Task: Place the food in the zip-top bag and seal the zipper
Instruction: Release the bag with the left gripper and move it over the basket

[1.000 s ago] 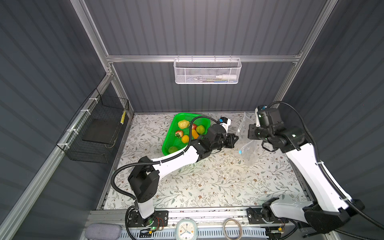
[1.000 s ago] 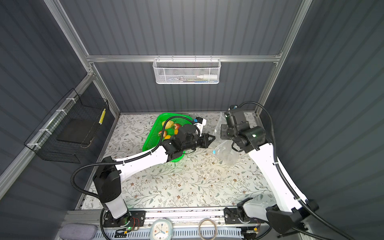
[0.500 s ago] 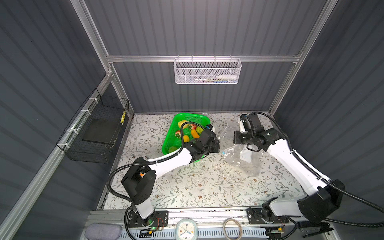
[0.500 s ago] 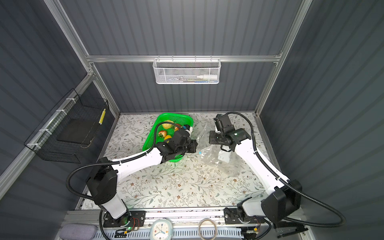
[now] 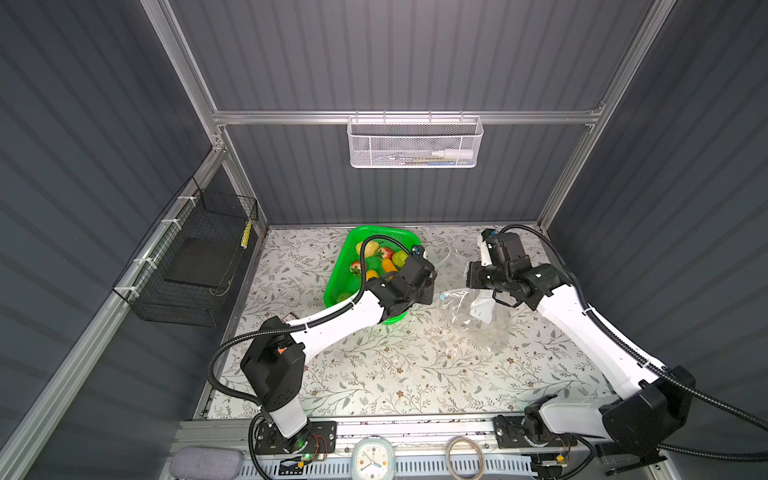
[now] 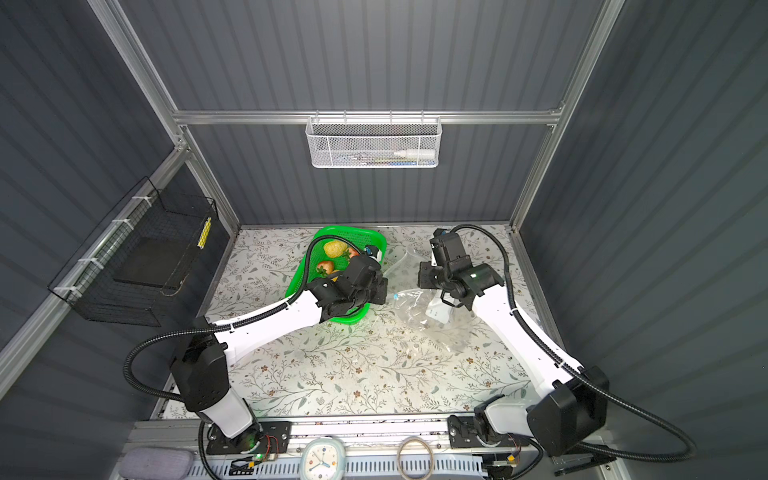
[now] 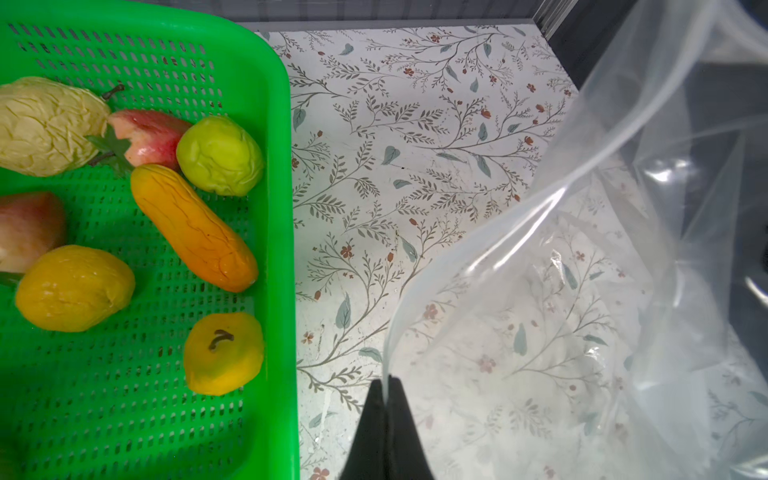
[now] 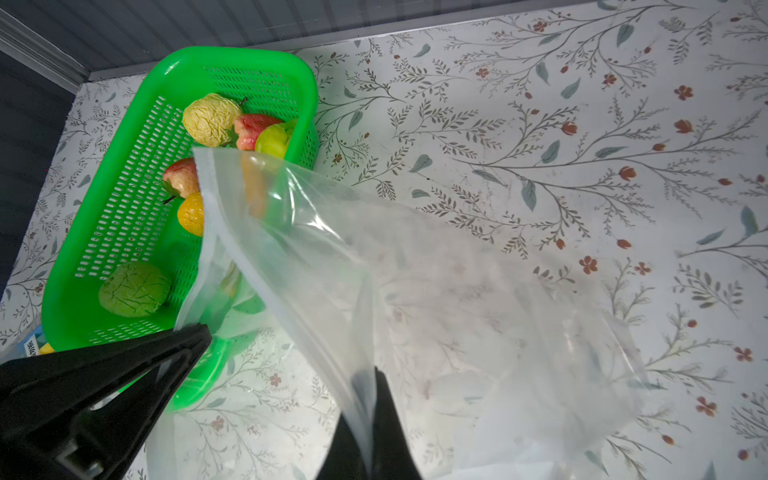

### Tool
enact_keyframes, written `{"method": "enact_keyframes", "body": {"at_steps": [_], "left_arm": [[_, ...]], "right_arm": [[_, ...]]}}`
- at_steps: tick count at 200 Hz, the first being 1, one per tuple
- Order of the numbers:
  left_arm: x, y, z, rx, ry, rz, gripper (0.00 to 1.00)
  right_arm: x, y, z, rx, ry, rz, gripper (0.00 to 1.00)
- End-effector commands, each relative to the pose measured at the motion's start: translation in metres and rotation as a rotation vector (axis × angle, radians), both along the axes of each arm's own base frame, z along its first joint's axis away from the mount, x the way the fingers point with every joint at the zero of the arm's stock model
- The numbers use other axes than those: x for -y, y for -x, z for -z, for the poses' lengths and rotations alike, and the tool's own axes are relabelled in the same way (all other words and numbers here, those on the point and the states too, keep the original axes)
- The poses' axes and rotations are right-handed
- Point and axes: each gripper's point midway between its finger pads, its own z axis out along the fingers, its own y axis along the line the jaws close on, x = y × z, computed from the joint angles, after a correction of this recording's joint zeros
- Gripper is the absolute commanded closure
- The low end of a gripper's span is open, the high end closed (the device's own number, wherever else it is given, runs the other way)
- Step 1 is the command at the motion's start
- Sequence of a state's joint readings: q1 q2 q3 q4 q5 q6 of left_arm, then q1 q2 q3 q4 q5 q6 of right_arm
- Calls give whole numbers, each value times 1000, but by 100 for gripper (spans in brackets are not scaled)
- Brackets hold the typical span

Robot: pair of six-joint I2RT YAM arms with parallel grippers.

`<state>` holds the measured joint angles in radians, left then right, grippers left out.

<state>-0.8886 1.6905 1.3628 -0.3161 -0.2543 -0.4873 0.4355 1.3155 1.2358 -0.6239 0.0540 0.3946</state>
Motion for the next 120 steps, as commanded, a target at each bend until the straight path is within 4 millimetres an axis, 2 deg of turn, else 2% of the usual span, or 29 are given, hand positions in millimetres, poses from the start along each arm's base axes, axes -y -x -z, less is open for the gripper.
{"method": "enact_keyframes", "body": {"at_steps": [1, 13, 23, 34, 68, 120], "left_arm": [[-9, 1, -30, 58, 26, 11, 66], [-14, 0, -38, 64, 63, 9, 44], [-22, -2, -43, 71, 90, 1, 33], [-35, -7, -46, 77, 112, -20, 26], [-85, -24, -43, 86, 73, -97, 18], [-148, -40, 5, -46, -16, -175, 15]], "right_arm": [[-9, -3, -6, 28, -56, -12, 100], [-10, -3, -7, 32, -65, -19, 100], [-11, -3, -7, 32, -66, -19, 100], [-10, -3, -8, 35, -65, -19, 100], [-7, -1, -10, 47, -58, -17, 100], [-4, 2, -10, 57, -53, -14, 100]]}}
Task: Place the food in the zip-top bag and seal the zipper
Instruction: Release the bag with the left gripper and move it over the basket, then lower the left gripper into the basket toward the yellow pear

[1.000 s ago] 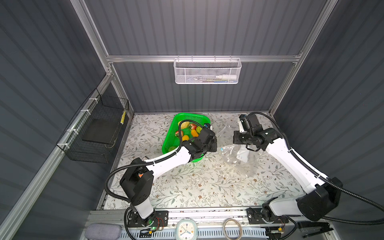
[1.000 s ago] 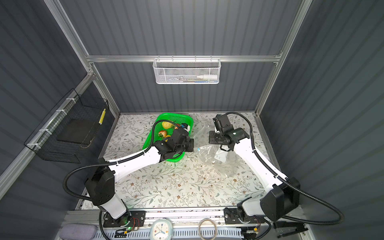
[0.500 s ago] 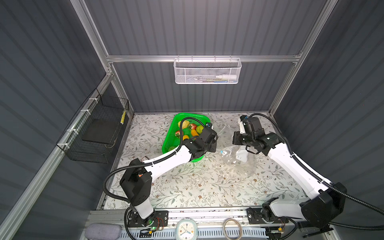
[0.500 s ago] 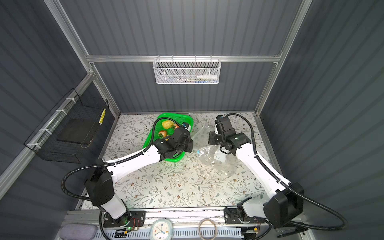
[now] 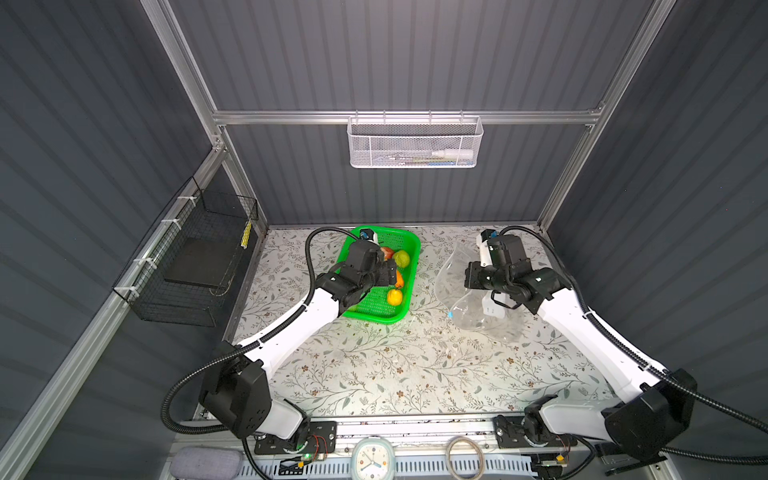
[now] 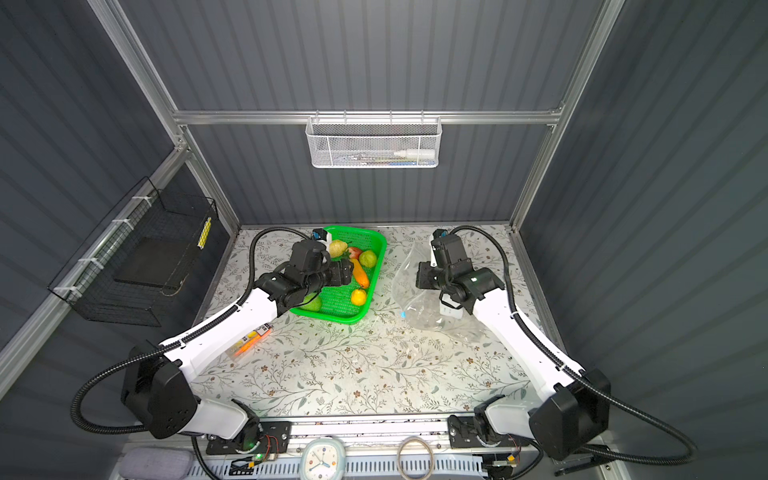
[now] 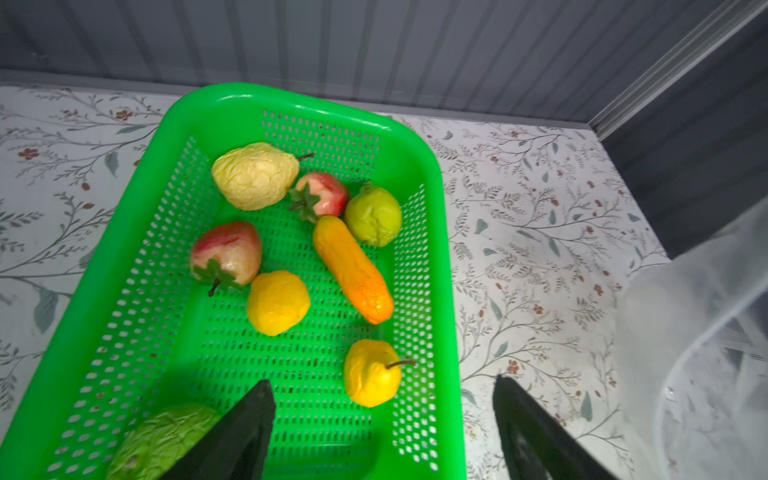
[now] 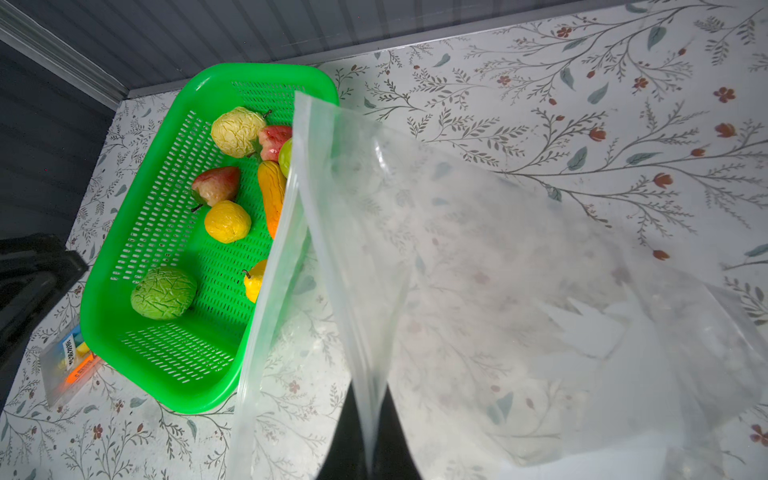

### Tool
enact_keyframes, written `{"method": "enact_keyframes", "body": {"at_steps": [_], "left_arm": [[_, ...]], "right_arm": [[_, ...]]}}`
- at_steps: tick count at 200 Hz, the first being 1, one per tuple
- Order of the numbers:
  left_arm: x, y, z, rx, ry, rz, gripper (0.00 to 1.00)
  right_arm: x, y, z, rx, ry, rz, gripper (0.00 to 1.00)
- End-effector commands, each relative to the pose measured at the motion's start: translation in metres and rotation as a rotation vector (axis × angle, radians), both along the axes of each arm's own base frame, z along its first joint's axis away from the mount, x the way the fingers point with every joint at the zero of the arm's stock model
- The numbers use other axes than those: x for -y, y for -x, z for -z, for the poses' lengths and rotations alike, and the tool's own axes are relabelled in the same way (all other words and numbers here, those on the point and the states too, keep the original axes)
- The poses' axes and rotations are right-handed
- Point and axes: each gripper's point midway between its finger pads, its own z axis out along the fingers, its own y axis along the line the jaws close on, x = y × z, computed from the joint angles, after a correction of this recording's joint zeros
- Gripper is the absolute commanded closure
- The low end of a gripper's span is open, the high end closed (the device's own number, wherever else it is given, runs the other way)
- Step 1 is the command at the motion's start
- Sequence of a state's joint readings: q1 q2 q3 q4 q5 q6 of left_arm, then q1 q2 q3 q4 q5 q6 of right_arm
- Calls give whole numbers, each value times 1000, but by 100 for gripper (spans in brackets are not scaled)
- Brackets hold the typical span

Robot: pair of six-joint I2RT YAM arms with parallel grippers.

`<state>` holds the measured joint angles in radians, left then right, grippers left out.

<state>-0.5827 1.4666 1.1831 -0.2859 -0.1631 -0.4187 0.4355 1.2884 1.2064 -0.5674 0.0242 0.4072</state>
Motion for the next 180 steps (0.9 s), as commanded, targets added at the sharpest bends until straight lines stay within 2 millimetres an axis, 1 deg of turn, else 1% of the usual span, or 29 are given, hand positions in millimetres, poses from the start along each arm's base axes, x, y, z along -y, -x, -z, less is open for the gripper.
{"method": "enact_keyframes", "body": {"at_steps": [1, 16, 31, 46, 65, 85, 107, 127, 138, 180], "left_arm": [[-20, 5, 30, -97, -56, 17, 15], [-29, 3, 40, -119, -72, 9, 15], [-34, 2, 50, -145, -82, 8, 14], [-34, 2, 61, -174, -84, 13, 14], [-32, 3, 80, -228, -103, 25, 14], [-34, 8, 101, -292, -126, 20, 14], [-34, 18, 116, -356, -127, 25, 15], [-33, 29, 125, -413, -113, 32, 15], [-31, 36, 126, -436, -99, 37, 15], [-24, 67, 123, -480, -76, 56, 15]], "right_arm": [[2, 2, -4, 22, -3, 0, 100], [3, 2, -3, 29, -5, 5, 100], [2, 2, -1, 30, -8, 5, 100], [2, 2, -1, 28, -11, 4, 100], [1, 2, 1, 25, -9, 1, 100], [2, 3, 2, 21, -2, -2, 100], [4, 3, 2, 21, 9, -1, 100], [5, 3, 3, 21, 16, -1, 100], [5, 3, 3, 19, 18, 0, 100], [1, 0, 5, 7, 15, -9, 100]]}}
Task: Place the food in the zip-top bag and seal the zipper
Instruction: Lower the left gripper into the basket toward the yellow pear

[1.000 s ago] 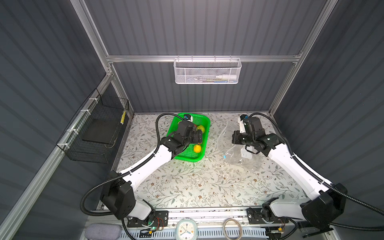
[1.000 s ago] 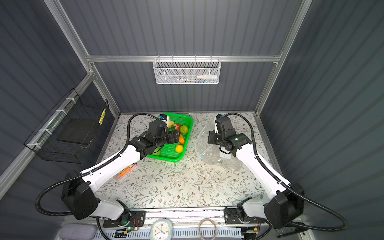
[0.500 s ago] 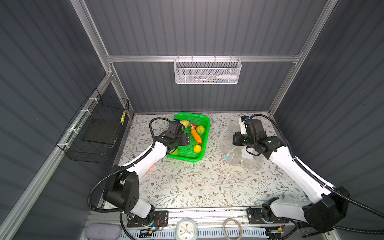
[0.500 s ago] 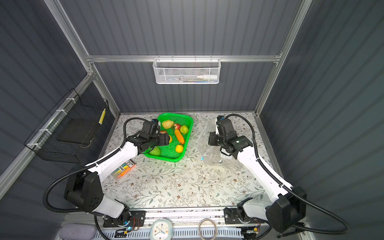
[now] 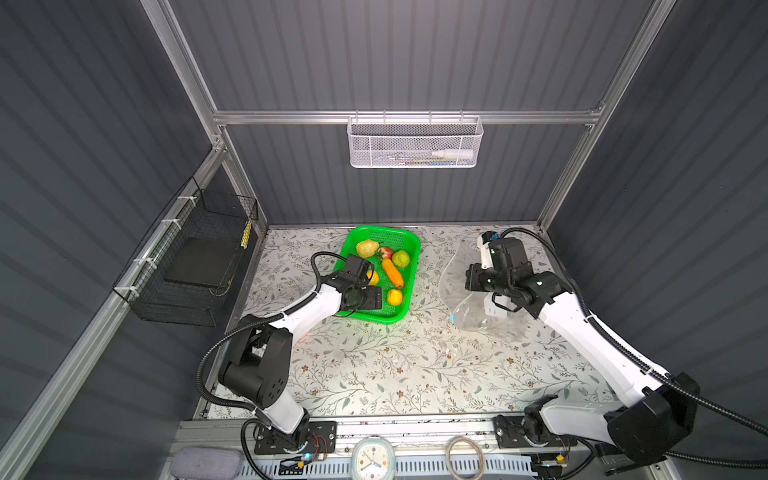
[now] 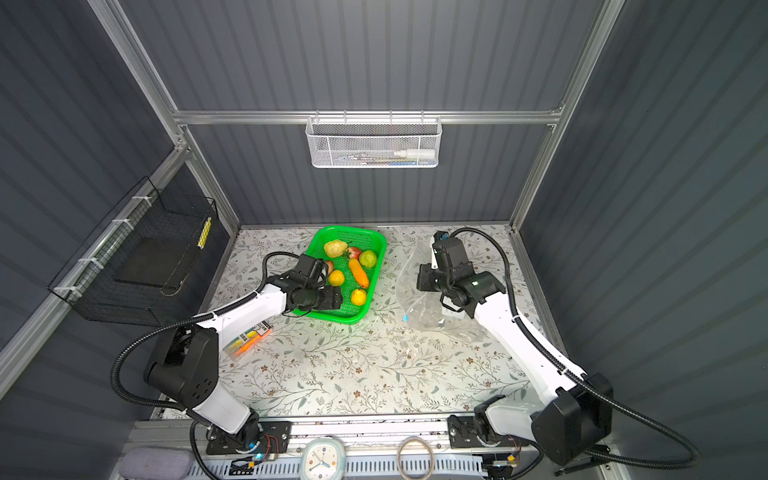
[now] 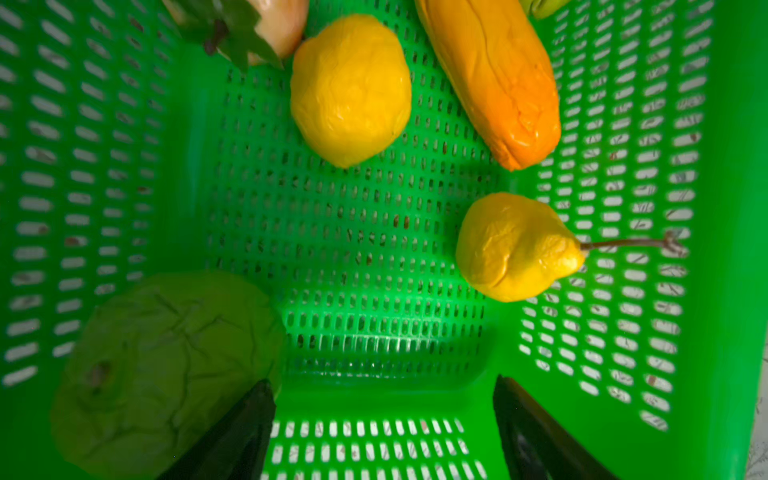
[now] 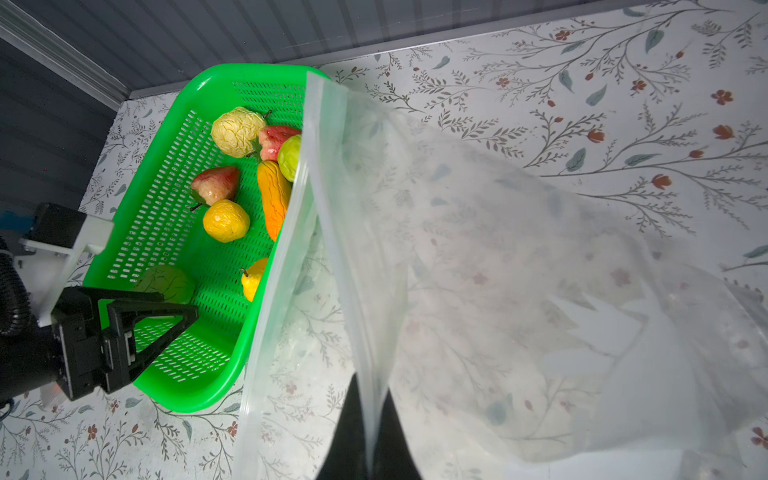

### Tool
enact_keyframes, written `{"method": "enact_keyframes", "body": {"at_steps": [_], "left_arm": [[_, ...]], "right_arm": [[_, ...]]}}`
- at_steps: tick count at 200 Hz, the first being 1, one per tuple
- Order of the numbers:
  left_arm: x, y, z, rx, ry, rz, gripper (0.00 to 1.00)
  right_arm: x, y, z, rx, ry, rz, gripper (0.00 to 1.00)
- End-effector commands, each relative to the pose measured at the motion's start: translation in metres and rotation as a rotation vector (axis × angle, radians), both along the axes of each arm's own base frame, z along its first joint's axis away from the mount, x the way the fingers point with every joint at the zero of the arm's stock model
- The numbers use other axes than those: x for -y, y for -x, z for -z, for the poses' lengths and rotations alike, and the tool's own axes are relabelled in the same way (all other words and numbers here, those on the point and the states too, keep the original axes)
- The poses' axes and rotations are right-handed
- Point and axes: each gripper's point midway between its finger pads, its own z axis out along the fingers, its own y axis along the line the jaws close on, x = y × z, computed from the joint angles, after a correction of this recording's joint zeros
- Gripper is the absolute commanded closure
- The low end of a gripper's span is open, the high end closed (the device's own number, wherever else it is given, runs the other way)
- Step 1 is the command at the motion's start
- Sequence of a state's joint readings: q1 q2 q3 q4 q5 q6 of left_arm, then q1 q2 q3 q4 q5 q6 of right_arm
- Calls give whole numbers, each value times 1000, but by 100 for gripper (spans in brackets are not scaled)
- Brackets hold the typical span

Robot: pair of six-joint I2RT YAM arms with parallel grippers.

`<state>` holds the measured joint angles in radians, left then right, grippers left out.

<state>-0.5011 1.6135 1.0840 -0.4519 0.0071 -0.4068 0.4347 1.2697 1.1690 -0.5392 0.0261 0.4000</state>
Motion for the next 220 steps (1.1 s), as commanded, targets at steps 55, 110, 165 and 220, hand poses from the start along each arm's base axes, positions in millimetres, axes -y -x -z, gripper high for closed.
{"method": "enact_keyframes", "body": {"at_steps": [55, 110, 165, 220], "left_arm": [[19, 78, -6, -112, 73, -6, 16], [-3, 75, -41, 22, 30, -59, 13], [3, 8, -71, 208, -35, -46, 14], [-5, -45, -47, 207, -16, -112, 14]], "right_arm": [[-2, -5, -1, -6, 15, -9, 100], [5, -4, -3, 6, 49, 5, 100], [3, 3, -3, 7, 9, 5, 100], [4, 5, 3, -6, 8, 4, 100]]}}
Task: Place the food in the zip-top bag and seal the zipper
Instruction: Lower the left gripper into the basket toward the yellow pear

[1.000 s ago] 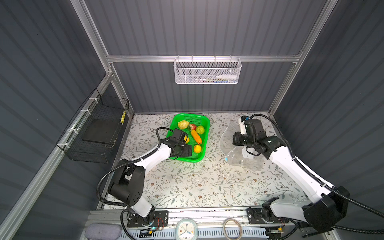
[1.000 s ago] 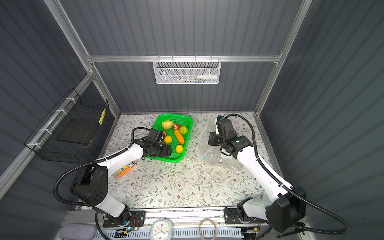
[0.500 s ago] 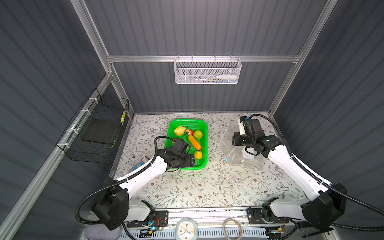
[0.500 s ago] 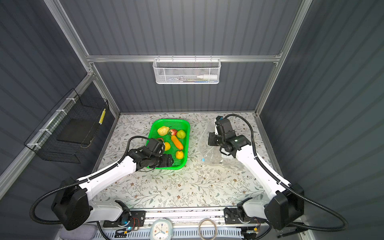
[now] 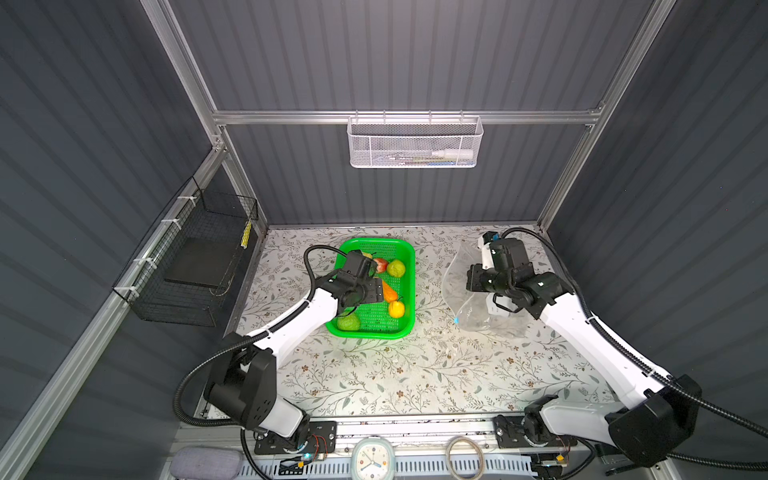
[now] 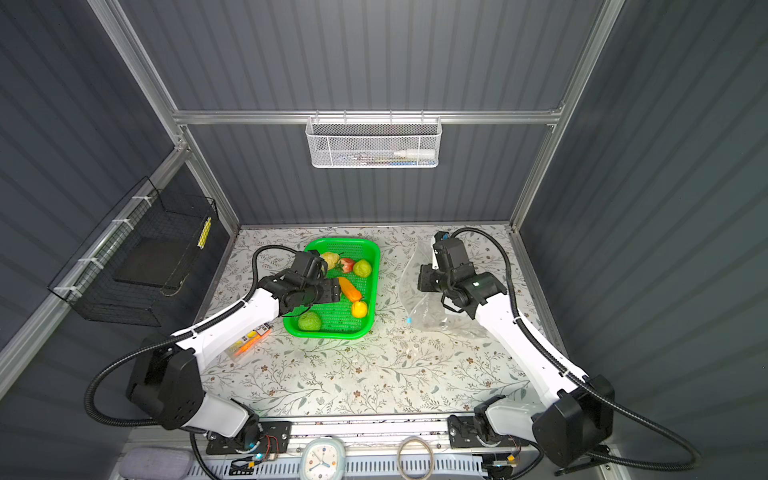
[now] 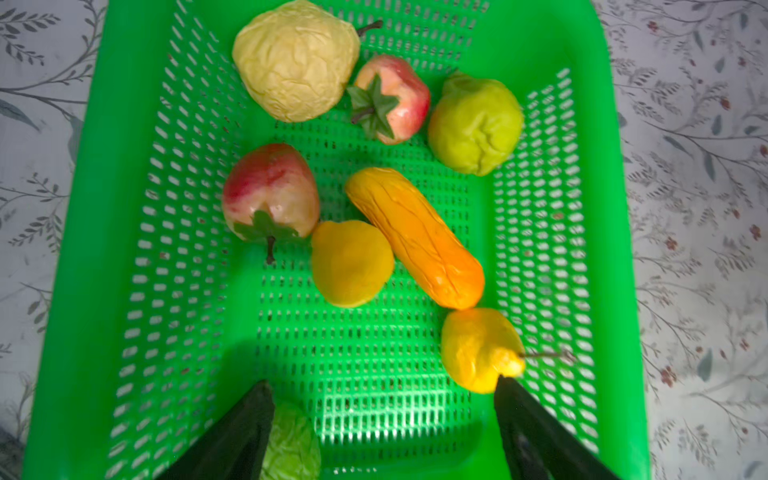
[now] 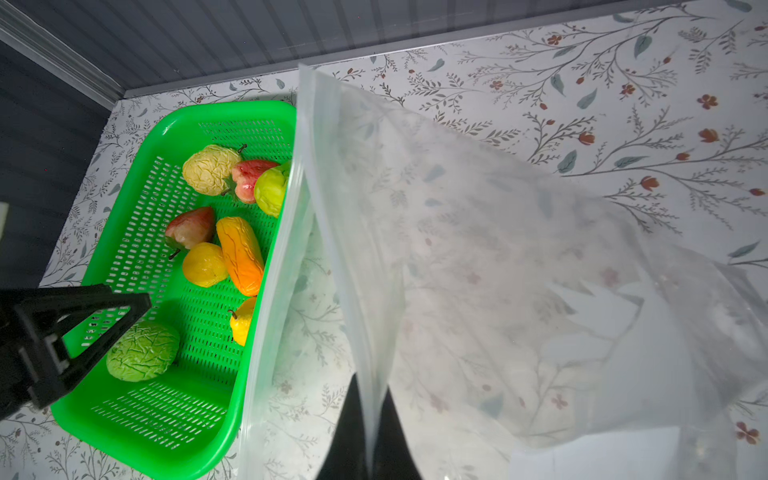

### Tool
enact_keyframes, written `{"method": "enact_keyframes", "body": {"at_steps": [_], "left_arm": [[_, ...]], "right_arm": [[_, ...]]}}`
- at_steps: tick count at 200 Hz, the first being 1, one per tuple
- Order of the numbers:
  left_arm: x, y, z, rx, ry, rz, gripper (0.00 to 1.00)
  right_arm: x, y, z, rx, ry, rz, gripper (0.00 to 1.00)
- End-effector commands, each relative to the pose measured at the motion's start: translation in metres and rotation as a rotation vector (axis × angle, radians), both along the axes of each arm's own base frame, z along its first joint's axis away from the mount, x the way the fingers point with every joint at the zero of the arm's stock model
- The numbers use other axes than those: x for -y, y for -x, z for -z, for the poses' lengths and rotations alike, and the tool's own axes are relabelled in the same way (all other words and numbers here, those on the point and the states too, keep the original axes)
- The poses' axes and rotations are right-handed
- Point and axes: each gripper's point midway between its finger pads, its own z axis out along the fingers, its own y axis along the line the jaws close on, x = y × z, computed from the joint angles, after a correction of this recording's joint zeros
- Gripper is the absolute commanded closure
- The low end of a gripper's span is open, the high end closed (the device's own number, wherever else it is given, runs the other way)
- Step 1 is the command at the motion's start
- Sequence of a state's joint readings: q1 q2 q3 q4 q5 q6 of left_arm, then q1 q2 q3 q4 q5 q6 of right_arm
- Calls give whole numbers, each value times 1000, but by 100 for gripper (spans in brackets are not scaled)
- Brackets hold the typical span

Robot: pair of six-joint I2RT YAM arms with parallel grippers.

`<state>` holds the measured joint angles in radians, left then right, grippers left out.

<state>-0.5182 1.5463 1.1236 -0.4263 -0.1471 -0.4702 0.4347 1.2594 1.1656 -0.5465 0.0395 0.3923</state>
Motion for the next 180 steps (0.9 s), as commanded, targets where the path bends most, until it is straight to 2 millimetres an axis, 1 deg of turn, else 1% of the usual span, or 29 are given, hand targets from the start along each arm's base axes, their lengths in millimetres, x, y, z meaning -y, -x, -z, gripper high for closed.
{"method": "enact_keyframes", "body": {"at_steps": [1, 24, 53, 124, 146, 168, 180], "left_arm": [[5, -23, -3, 44, -2, 6, 15], [6, -31, 12, 18, -17, -9, 14], [7, -32, 31, -17, -31, -17, 14], [11, -45, 57, -51, -54, -29, 14], [13, -50, 65, -59, -59, -31, 18], [13, -53, 71, -67, -59, -35, 25], [14, -53, 75, -73, -59, -34, 27]], "right_arm": [[0, 3, 5, -12, -4, 0, 100], [0, 2, 6, -15, -3, -1, 100], [-1, 0, 8, -14, 0, -3, 100], [1, 0, 12, -16, 14, -5, 100], [1, 1, 13, -18, 15, -5, 100], [1, 1, 11, -15, 16, -5, 100], [2, 1, 11, -12, 18, -3, 100]]}}
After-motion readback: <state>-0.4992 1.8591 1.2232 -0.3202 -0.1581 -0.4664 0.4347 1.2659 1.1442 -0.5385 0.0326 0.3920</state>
